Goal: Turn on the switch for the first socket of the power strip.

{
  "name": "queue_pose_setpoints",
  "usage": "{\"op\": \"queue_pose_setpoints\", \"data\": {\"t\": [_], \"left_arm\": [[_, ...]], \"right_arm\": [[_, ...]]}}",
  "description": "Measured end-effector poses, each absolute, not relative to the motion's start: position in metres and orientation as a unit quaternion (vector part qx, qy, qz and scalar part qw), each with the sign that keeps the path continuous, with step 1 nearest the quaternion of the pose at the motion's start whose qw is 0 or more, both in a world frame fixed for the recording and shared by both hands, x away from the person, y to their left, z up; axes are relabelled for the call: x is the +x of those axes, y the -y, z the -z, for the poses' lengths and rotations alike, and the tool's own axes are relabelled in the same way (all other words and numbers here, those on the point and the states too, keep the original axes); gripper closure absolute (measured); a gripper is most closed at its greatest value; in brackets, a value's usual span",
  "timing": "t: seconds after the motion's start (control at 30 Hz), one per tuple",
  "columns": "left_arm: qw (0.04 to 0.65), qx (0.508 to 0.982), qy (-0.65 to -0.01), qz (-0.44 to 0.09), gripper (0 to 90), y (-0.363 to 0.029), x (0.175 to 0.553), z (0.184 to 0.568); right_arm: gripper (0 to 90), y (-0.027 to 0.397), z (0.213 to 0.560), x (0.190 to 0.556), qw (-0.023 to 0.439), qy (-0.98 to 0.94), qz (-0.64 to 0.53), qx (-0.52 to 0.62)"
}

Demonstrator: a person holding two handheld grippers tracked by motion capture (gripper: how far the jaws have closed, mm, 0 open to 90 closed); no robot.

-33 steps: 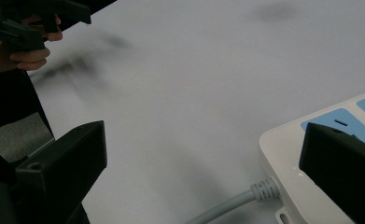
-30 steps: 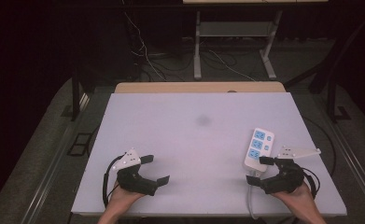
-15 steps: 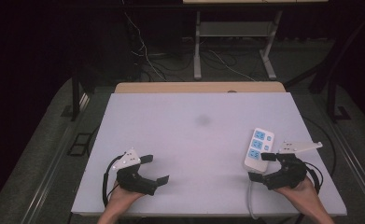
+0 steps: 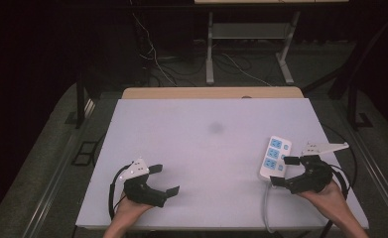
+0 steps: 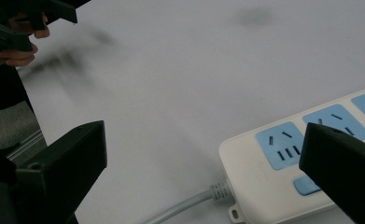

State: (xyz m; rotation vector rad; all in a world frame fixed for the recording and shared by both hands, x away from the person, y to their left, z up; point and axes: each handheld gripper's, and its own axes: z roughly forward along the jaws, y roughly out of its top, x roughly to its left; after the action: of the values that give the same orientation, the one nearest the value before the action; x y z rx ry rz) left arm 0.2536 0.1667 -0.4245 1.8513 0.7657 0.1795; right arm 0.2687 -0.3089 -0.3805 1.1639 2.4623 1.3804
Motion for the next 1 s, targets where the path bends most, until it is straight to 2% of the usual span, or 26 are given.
{"op": "queue_pose_setpoints", "data": {"t": [1.0], "left_arm": [[0.534,0.778,-0.323,-0.075,0.0,-0.168,0.254,0.425]], "right_arm": [[0.4,0.327,0.374,0.307,0.025,-0.824,-0.408,0.391]]}}
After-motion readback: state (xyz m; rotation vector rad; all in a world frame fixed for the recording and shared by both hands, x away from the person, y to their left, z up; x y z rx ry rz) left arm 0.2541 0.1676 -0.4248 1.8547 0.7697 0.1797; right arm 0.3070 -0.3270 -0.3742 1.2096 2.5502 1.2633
